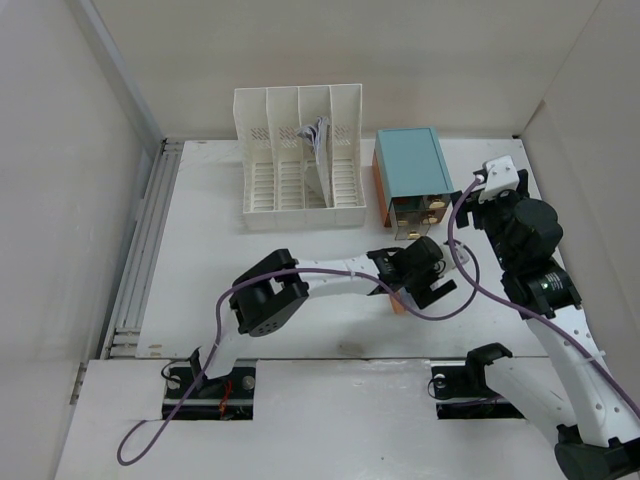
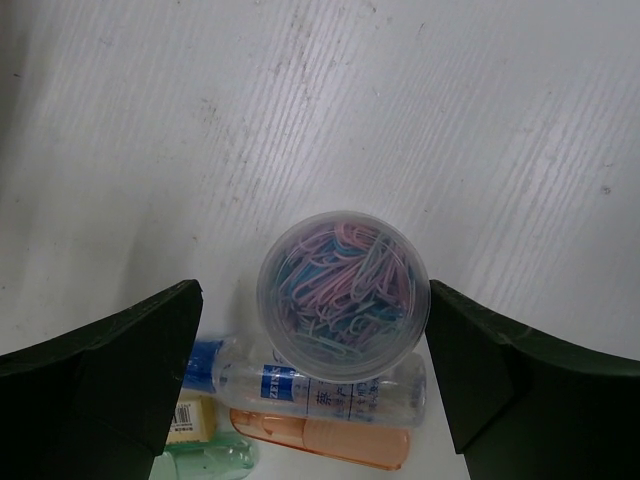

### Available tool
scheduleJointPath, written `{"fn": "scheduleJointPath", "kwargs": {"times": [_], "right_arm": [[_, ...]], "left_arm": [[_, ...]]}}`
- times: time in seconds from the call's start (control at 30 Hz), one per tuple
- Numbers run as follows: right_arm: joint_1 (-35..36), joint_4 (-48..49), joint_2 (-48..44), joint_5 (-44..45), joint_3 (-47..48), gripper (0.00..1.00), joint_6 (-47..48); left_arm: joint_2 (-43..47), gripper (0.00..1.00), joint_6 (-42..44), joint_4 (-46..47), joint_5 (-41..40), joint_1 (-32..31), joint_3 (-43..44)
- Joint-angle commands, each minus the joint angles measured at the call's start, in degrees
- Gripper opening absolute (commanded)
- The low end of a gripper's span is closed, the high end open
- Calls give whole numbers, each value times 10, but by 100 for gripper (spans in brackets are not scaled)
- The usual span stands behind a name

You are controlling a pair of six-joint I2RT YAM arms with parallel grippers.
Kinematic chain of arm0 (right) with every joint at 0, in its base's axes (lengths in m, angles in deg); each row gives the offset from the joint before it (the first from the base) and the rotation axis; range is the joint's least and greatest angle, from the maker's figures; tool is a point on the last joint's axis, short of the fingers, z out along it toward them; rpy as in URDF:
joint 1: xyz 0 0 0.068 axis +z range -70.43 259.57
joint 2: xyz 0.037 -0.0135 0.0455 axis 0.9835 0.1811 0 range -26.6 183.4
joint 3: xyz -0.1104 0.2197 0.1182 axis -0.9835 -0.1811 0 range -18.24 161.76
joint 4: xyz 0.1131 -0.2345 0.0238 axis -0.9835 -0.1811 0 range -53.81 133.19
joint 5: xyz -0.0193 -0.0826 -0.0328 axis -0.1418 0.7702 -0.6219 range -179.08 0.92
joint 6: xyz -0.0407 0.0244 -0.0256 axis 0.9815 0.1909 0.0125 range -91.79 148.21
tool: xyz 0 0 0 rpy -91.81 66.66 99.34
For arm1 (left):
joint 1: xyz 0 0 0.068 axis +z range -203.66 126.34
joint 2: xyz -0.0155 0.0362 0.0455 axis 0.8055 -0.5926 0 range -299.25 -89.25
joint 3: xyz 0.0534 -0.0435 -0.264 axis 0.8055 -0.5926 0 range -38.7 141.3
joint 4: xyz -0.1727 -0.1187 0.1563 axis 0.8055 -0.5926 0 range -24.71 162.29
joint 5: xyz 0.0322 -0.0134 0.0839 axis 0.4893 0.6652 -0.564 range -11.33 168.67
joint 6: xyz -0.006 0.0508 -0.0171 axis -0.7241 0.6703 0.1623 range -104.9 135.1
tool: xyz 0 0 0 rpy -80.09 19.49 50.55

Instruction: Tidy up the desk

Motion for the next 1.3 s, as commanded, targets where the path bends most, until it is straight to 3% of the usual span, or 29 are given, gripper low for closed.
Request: {"fn": "scheduleJointPath", "kwargs": {"times": [0.0,0.2,0.33,0.5,0.57,0.77,0.93,1.13,1.27], "right_arm": [[-4,27,-9,-4,1,86,-7],[-4,27,-14,-4,1,86,-7],[-4,27,-14,-4,1,87,-7],[-4,27,-14,-4,1,87,-7],[-4,27,-14,-4,1,87,-7],[-4,40,-26,40,-4,87,-7],[-11,64,-31,141,-4,87,-26],[-11,74,-42,156,-9,87,-26],[-11,74,-42,156,-9,87,-26]], "left_arm": [[4,89,4,-15,-11,1,22],[-6,83,4,-9,3,1,22],[-12,63,4,-9,14,1,34],[-17,18,4,-15,25,1,45],[-1,12,-1,-21,20,1,45],[92,11,-13,-27,13,1,45],[192,11,-34,-20,18,1,15],[298,11,-40,-7,-36,6,-9],[293,9,-40,-22,-68,45,27]]}}
